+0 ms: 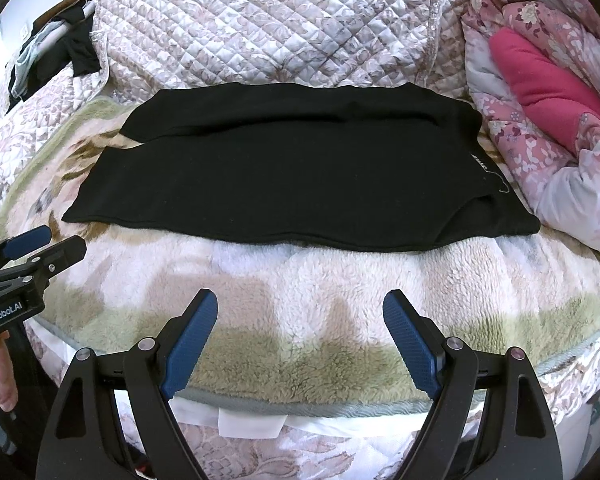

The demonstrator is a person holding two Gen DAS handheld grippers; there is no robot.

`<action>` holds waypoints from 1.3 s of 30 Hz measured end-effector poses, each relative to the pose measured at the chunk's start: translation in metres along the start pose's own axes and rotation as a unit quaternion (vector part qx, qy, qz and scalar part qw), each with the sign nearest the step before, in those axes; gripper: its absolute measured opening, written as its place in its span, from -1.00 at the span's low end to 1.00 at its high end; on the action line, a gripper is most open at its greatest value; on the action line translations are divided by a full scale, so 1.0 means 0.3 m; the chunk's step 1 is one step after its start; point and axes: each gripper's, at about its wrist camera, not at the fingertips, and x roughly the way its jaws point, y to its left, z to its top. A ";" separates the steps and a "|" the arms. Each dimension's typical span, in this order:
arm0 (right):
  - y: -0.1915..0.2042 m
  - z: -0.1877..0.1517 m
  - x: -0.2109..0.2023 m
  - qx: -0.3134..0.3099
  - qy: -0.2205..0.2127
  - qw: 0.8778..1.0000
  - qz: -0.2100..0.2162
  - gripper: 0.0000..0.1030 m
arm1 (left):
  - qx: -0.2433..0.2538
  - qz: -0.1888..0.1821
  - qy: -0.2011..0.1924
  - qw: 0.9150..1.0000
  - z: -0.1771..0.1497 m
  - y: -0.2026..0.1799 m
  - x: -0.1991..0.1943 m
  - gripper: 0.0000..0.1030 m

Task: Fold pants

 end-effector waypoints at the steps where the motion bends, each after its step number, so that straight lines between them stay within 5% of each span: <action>1: 0.000 0.000 0.000 0.000 0.000 1.000 0.002 0.65 | 0.001 0.001 0.000 1.000 0.000 -0.001 0.000 0.47; 39: -0.010 -0.016 0.020 0.011 0.011 1.000 0.007 0.65 | 0.013 0.009 0.007 1.000 -0.035 -0.007 0.029 0.47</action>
